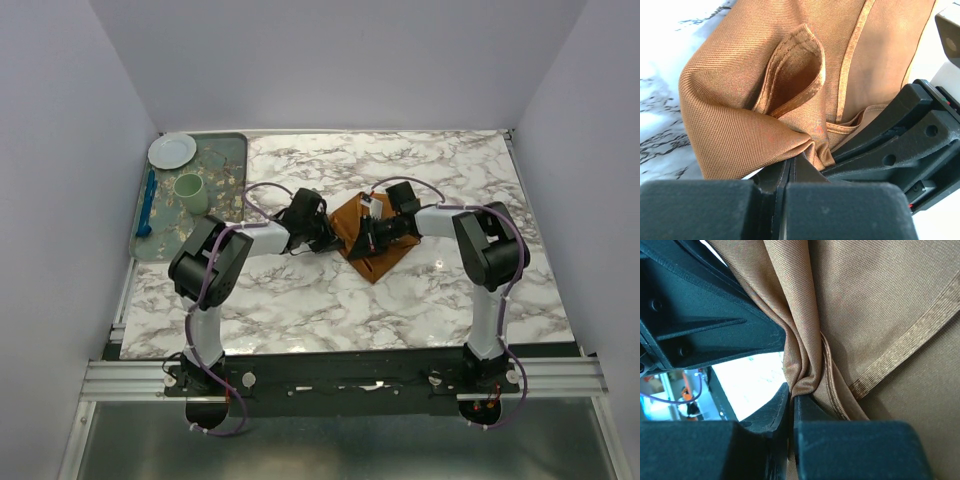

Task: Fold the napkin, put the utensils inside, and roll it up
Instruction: Roll the napkin with the utensil

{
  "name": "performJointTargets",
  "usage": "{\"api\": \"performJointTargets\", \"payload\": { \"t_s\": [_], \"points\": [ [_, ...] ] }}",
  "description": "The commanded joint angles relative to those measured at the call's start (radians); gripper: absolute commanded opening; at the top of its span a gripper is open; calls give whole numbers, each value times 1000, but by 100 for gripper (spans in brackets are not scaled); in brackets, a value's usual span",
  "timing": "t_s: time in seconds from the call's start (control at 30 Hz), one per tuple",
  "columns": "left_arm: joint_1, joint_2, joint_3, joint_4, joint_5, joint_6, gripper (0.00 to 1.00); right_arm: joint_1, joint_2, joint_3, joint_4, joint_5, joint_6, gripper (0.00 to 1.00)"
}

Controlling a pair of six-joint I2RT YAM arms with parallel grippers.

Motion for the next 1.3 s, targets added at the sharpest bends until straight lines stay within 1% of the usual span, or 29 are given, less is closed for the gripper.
{"api": "performJointTargets", "payload": {
  "t_s": [0.0,0.07,0.13,0.17,0.2,0.23,0.3,0.33,0.37,0.43,0.53,0.63,0.83,1.07,1.1,1.17,1.2,1.27],
  "points": [
    [-1,48,-15,-47,-25,1,0,3,-10,1,-107,112,-54,13],
    [0,-7,-41,-36,-49,13,0,3,2,10,-112,109,-58,8],
    [2,-81,-53,-63,-71,42,0,3,10,10,-109,108,-58,6],
    [2,-106,-50,-83,-92,53,3,3,15,10,-106,103,-58,5],
    [3,-133,-50,-89,-103,58,9,3,16,10,-103,98,-54,4],
    [5,-185,-50,-150,-115,71,25,3,13,9,-98,95,-52,4],
    [5,-227,-44,-203,-157,75,46,3,7,1,-87,91,-52,3],
    [5,-247,-29,-253,-164,75,66,3,4,-1,-75,80,-51,2],
    [5,-248,-12,-287,-186,72,75,4,0,-2,-69,77,-51,1],
    [5,-213,48,-374,-184,53,80,7,-4,-7,-46,65,-44,1],
    [3,-134,132,-468,-178,13,82,15,-1,-13,-14,55,-21,1],
    [-1,-77,181,-516,-190,-45,83,27,-1,-16,8,48,-8,1],
    [-32,-3,255,-557,-213,-82,88,41,-1,-22,28,43,0,1],
    [-44,51,300,-583,-256,-97,89,59,0,-21,40,48,-8,1],
    [-44,55,303,-589,-259,-94,89,64,-1,-21,40,49,-9,1],
    [-44,60,306,-606,-264,-87,84,67,-2,-22,40,54,-12,1],
    [-44,57,301,-611,-307,-87,82,70,-2,-21,40,55,-15,1],
    [-44,38,280,-616,-342,-77,75,75,-7,-21,38,61,-21,1]
  ]
}}
